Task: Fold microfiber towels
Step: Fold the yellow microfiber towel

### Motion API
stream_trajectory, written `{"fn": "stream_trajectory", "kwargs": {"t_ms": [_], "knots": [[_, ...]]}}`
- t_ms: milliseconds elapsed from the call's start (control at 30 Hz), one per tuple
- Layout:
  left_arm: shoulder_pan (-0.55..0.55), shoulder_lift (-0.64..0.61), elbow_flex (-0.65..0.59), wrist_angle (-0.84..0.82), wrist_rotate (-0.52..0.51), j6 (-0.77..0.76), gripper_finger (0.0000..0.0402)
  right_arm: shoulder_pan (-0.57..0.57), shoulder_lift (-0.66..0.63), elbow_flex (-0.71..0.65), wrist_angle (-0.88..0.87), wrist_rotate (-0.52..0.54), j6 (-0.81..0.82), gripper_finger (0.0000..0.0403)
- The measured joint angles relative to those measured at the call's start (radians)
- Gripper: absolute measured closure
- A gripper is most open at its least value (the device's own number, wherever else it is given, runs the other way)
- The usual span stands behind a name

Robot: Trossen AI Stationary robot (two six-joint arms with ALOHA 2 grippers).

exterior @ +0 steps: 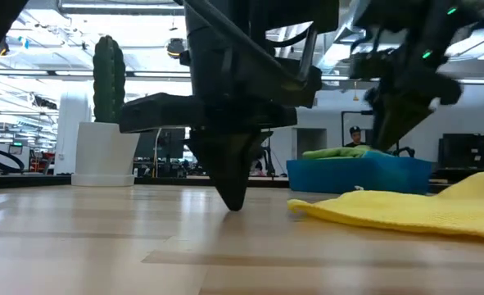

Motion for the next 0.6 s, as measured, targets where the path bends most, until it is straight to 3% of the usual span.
{"fn": "stream_trajectory", "kwargs": {"t_ms": [267, 600], "knots": [[-0.011, -0.013, -0.001, -0.008, -0.046, -0.033, 0.0401, -0.199, 0.167, 0.0, 0.043, -0.119, -0.234, 0.0185], [-0.009, -0.043, 0.0, 0.055, -0.091, -0.095, 0.0401, -0.253, 0.292, 0.006, 0.089, -0.157, -0.386, 0.0193]]}}
